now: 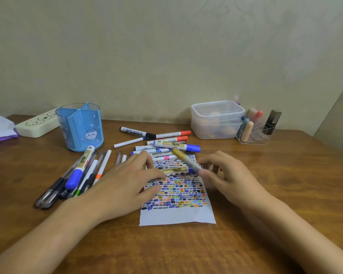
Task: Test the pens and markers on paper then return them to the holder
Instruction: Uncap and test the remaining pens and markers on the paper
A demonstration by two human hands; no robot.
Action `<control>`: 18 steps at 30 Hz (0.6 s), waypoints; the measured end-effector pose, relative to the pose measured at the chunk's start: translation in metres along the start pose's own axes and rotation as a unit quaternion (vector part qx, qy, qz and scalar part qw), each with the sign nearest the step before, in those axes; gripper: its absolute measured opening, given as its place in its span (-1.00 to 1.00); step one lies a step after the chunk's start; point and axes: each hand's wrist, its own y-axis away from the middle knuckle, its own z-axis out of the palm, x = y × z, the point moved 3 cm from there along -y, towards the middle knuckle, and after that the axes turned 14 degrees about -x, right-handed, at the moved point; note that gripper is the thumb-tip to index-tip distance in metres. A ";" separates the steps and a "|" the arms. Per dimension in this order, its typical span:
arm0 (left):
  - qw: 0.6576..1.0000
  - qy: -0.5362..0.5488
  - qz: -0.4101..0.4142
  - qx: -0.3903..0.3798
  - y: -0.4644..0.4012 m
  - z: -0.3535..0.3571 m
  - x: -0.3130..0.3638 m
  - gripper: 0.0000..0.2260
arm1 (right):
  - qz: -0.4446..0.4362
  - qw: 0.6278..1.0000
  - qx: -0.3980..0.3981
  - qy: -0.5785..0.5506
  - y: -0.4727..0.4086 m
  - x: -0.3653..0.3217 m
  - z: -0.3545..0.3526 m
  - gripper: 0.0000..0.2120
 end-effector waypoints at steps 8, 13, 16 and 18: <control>1.000 0.023 0.021 -0.002 -0.001 -0.002 0.007 -0.55 | -0.007 0.896 -0.036 -0.442 0.007 -0.016 0.013 -0.74; 0.998 0.037 0.050 0.006 -0.002 0.001 0.014 -0.49 | 0.000 0.866 -0.076 -0.495 0.013 -0.033 0.019 -0.82; 0.996 0.045 0.070 0.015 -0.004 0.004 0.020 -0.57 | -0.005 0.848 -0.084 -0.523 0.014 -0.037 0.024 -0.75; 0.995 0.056 0.076 0.024 -0.004 0.005 0.025 -0.67 | -0.007 0.843 -0.095 -0.529 0.016 -0.040 0.025 -0.75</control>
